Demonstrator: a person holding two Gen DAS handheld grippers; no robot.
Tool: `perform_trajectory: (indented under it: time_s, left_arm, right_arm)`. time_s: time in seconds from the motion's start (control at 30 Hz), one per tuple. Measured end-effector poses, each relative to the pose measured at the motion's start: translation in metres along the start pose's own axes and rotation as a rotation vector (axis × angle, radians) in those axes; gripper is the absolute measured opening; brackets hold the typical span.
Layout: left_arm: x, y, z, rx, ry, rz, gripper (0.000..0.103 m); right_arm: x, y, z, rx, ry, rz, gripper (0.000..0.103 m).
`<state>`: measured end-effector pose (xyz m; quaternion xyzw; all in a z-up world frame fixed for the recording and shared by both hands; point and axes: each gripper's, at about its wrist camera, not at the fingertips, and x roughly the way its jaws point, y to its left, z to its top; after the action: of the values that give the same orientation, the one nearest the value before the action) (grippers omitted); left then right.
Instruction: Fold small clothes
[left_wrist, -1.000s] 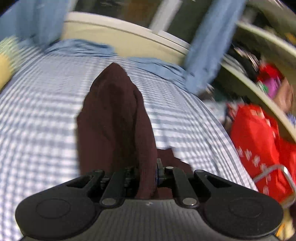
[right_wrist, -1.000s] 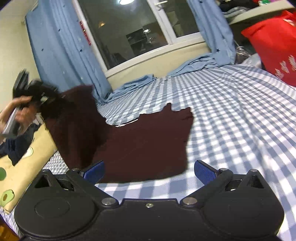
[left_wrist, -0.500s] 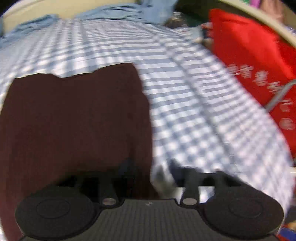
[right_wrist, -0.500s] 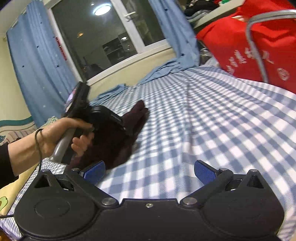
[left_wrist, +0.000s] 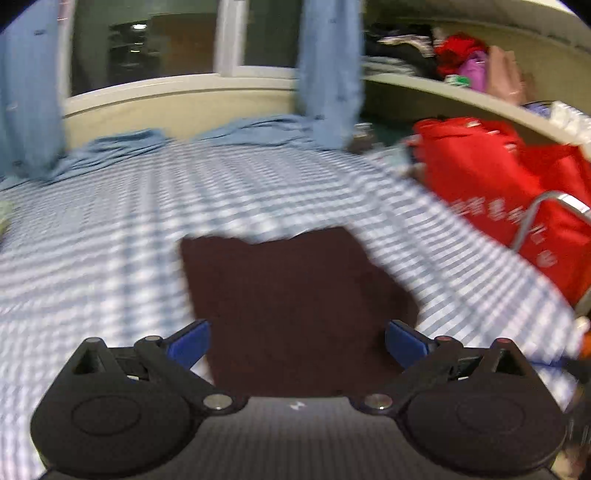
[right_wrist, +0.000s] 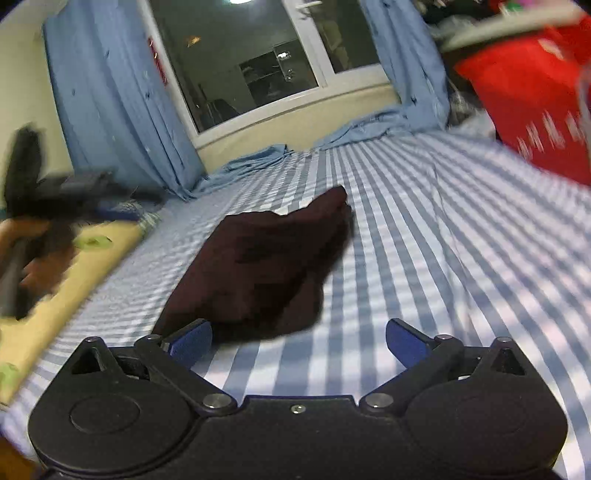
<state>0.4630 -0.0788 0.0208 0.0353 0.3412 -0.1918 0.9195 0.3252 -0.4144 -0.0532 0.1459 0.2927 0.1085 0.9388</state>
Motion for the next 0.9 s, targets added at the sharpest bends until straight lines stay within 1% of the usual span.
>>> perform_trajectory:
  time_s: [0.07,0.13,0.2,0.27,0.3,0.33,0.37,0.4,0.43,0.47,0.5,0.53,0.57,0.63,0.67,0.7,0.73,0.77,0.8,0.83,0.87,0.9]
  left_arm:
    - [-0.009,0.025,-0.03,-0.052,0.01,0.041,0.102]
    - [-0.017,0.046,-0.059,-0.125,0.018,0.065,0.102]
    - [-0.025,0.065,-0.082,-0.186,0.028,0.071,0.102]
    - [-0.029,0.08,-0.101,-0.237,0.045,0.059,0.102]
    - [-0.029,0.085,-0.107,-0.251,0.053,0.055,0.102]
    - [-0.029,0.089,-0.112,-0.259,0.057,0.057,0.102]
    - [-0.028,0.092,-0.115,-0.252,0.059,0.062,0.102]
    - [-0.027,0.092,-0.118,-0.229,0.061,0.074,0.102]
    - [-0.022,0.088,-0.12,-0.197,0.063,0.095,0.102]
    - [-0.016,0.083,-0.121,-0.162,0.063,0.121,0.102]
    - [-0.007,0.074,-0.118,-0.129,0.06,0.147,0.101]
    - [-0.002,0.069,-0.118,-0.1,0.054,0.165,0.101]
    - [0.004,0.061,-0.116,-0.086,0.051,0.171,0.101]
    - [0.013,0.051,-0.114,-0.093,0.048,0.157,0.101]
    - [0.018,0.049,-0.113,-0.102,0.056,0.148,0.101]
    - [0.024,0.045,-0.113,-0.104,0.068,0.149,0.101]
    - [0.03,0.042,-0.113,-0.098,0.08,0.159,0.1]
    - [0.036,0.039,-0.113,-0.087,0.09,0.174,0.1]
    - [0.042,0.036,-0.114,-0.072,0.103,0.186,0.099]
    - [0.044,0.032,-0.114,-0.056,0.11,0.189,0.099]
    - [0.048,0.028,-0.115,-0.041,0.115,0.195,0.099]
    - [0.05,0.024,-0.116,-0.027,0.118,0.2,0.099]
  right_arm:
    - [0.024,0.031,0.011,-0.068,-0.007,-0.064,0.097]
    - [0.045,0.058,0.018,-0.131,-0.026,-0.124,0.096]
    - [0.072,0.085,0.022,-0.21,-0.036,-0.191,0.096]
    - [0.1,0.105,0.023,-0.303,-0.04,-0.288,0.093]
    - [0.112,0.112,0.022,-0.342,-0.055,-0.351,0.093]
    - [0.126,0.115,0.023,-0.38,-0.057,-0.411,0.089]
    - [0.14,0.117,0.022,-0.42,-0.051,-0.469,0.081]
    - [0.151,0.116,0.022,-0.445,-0.035,-0.504,0.057]
    - [0.157,0.111,0.026,-0.429,-0.009,-0.476,0.028]
    - [0.158,0.104,0.032,-0.381,0.003,-0.433,0.027]
    - [0.155,0.096,0.04,-0.312,-0.003,-0.373,0.026]
    - [0.145,0.082,0.05,-0.212,-0.03,-0.286,0.024]
    - [0.131,0.07,0.057,-0.135,-0.065,-0.221,0.024]
    - [0.101,0.038,0.067,0.035,-0.154,-0.074,0.022]
    - [0.093,0.015,0.068,0.14,-0.183,0.021,0.022]
    - [0.091,-0.004,0.065,0.229,-0.184,0.094,0.022]
    - [0.093,-0.026,0.056,0.33,-0.143,0.148,0.022]
    - [0.099,-0.042,0.047,0.394,-0.096,0.136,0.023]
    - [0.108,-0.059,0.032,0.456,-0.028,0.099,0.025]
    - [0.114,-0.071,0.02,0.498,0.013,0.083,0.036]
    - [0.117,-0.084,0.005,0.55,0.031,0.089,0.042]
    - [0.118,-0.094,-0.005,0.59,0.033,0.102,0.045]
